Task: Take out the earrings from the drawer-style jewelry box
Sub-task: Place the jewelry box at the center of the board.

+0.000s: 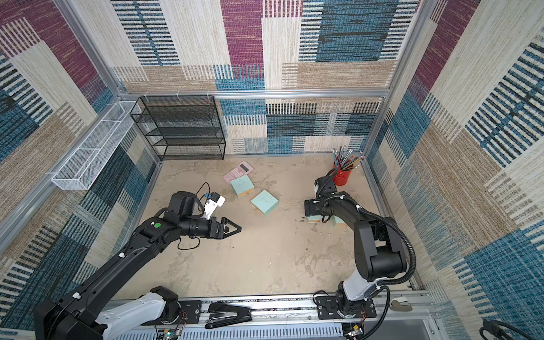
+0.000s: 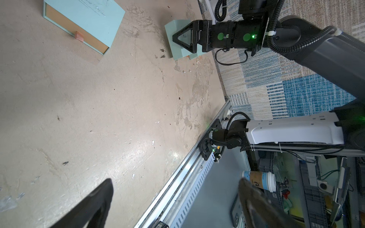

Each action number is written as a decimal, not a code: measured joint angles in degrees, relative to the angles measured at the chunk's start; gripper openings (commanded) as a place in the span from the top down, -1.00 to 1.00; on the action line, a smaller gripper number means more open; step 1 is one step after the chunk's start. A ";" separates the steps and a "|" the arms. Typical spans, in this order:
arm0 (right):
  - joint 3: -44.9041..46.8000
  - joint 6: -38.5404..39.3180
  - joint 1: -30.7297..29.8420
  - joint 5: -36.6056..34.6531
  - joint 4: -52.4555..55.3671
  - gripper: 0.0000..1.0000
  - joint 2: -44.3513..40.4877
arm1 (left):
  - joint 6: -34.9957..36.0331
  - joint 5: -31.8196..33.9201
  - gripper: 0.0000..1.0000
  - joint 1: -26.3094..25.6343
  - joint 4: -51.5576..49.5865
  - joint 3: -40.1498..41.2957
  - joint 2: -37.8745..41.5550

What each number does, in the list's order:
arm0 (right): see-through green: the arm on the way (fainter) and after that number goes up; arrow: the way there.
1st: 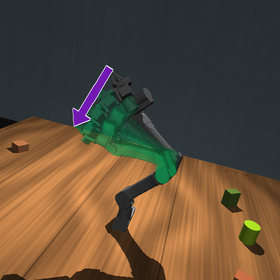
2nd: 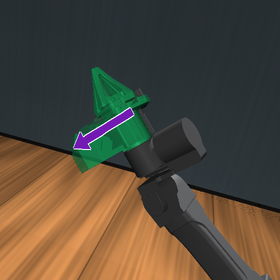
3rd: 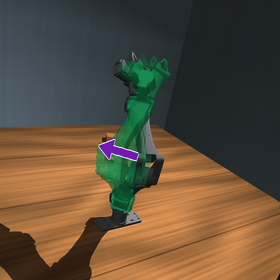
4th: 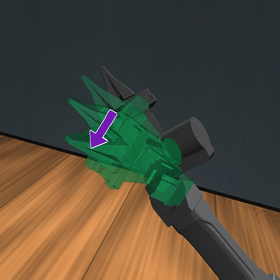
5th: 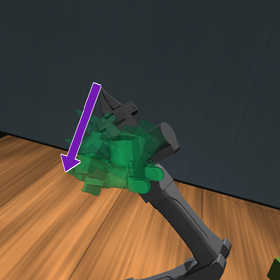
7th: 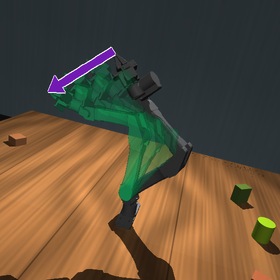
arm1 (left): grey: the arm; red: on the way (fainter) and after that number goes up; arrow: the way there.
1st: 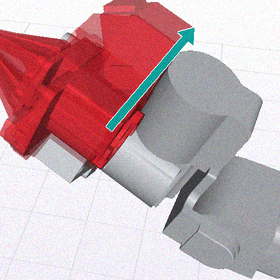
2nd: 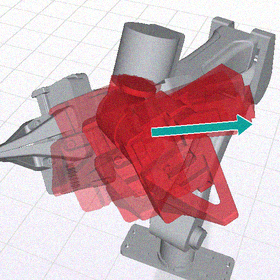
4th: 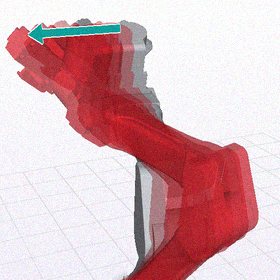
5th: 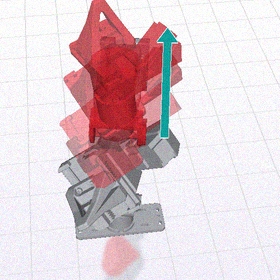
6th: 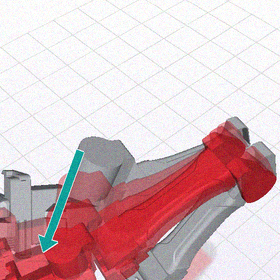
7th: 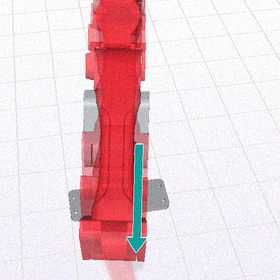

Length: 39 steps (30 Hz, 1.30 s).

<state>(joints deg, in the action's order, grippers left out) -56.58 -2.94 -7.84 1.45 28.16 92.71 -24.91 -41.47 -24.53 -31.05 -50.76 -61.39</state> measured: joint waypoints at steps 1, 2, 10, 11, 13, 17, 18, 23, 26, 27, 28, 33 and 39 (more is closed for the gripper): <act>0.07 0.00 0.09 0.02 -0.02 -0.79 0.28 | 0.02 -0.33 -0.97 0.28 -0.02 0.04 0.00; 0.13 0.00 0.20 0.00 0.00 -0.79 0.52 | 0.02 -0.66 -0.97 0.57 -0.02 0.11 0.00; 0.96 -0.04 0.48 -0.11 0.17 -0.80 0.98 | 0.00 -1.33 -0.97 1.73 -0.02 0.70 0.37; 1.07 -0.04 0.57 -0.11 0.17 -0.80 1.01 | 0.00 -1.40 -0.97 1.86 0.00 0.72 0.37; 1.09 -0.07 0.68 -0.13 0.22 -0.80 1.20 | 0.00 -1.95 -0.97 2.08 0.00 0.74 0.37; 1.14 -0.28 0.85 -0.15 0.22 -0.81 1.25 | 0.00 -2.38 -0.97 2.43 0.17 1.09 0.59; 1.18 -0.28 0.92 -0.15 0.22 -0.81 1.25 | 0.00 -2.40 -0.97 2.56 0.17 1.11 0.63; 1.27 -0.70 1.05 -0.15 0.28 -0.84 1.73 | -0.04 -3.80 -0.97 2.67 1.29 1.64 1.49; 1.27 -0.72 1.07 -0.17 0.26 -0.85 1.84 | -0.24 -4.52 -0.97 2.78 2.21 2.14 2.80; 1.27 -0.76 1.07 -0.17 0.20 -0.86 1.95 | -0.24 -4.92 -0.97 2.78 2.51 2.23 3.19; 1.27 -0.98 1.07 -0.17 0.13 -0.86 2.10 | -0.26 -5.20 -0.97 2.78 2.67 2.29 3.58; 1.27 -1.16 1.09 -0.20 0.00 -0.91 2.29 | -0.46 -5.44 -0.97 2.95 3.43 2.47 3.74; 1.36 -1.38 1.09 -0.57 0.11 -0.99 2.38 | -0.48 -5.44 -0.97 3.10 3.80 2.49 3.72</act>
<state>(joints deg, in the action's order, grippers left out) -55.22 -4.32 -6.74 0.89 28.27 95.09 -25.39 -46.92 -21.43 -27.24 -48.27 -57.67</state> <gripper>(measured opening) 0.997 0.986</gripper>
